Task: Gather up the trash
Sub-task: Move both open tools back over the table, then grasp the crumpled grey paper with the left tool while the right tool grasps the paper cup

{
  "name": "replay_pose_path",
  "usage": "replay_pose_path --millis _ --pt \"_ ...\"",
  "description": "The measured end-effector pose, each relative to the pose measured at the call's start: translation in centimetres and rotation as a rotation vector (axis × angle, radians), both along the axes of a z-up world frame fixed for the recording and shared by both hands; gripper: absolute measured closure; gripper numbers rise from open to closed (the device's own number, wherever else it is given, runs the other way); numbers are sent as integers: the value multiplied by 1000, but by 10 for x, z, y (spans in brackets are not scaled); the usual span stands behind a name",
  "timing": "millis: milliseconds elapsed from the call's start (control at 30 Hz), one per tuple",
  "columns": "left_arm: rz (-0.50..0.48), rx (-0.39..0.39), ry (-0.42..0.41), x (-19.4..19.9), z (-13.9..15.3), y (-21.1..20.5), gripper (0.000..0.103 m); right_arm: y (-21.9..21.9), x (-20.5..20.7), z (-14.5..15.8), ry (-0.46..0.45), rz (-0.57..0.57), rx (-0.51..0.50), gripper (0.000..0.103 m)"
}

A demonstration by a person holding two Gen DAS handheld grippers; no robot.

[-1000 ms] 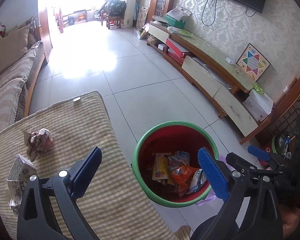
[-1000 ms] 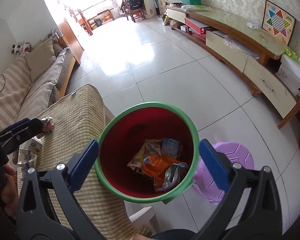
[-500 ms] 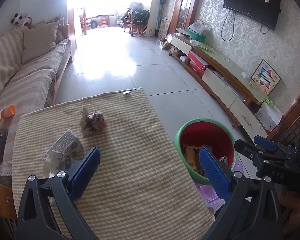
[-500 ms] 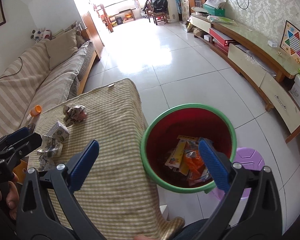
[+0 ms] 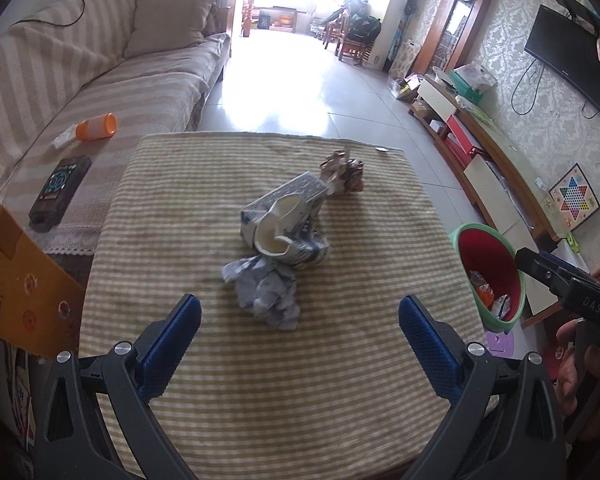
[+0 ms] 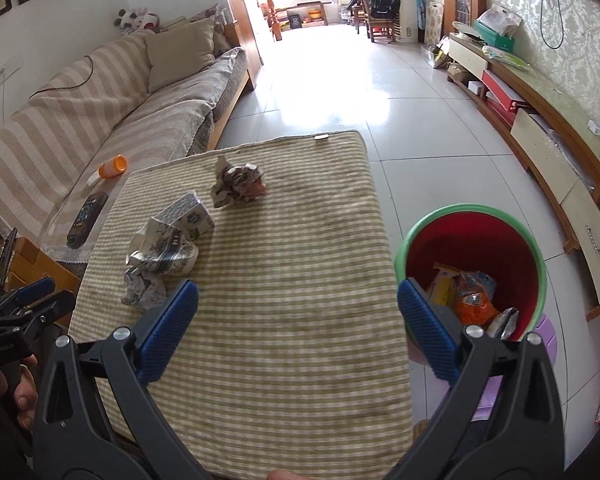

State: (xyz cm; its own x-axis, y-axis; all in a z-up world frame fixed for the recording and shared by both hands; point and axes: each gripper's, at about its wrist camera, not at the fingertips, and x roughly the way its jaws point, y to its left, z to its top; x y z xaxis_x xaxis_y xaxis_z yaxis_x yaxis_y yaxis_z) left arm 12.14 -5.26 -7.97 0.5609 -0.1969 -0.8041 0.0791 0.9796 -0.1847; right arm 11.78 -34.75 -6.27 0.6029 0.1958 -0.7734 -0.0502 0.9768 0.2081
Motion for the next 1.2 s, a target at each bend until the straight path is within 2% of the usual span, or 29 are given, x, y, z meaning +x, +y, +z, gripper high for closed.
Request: replay_pose_path --millis 267,467,867,1000,1100,1200 --pt "14 -13 60 -7 -25 32 8 47 -5 -5 15 89 -26 5" --pt "-4 -24 80 2 -38 25 8 61 -1 -7 23 121 -42 5" --pt "-15 -7 146 49 -83 7 10 67 14 -26 69 139 -54 5" --pt "-20 10 165 61 -93 4 17 68 21 -32 81 143 -53 5" --pt "-16 19 170 66 -97 5 18 73 28 -36 89 153 -54 5" --pt "-13 25 179 70 -101 10 34 81 36 -42 99 168 -53 5"
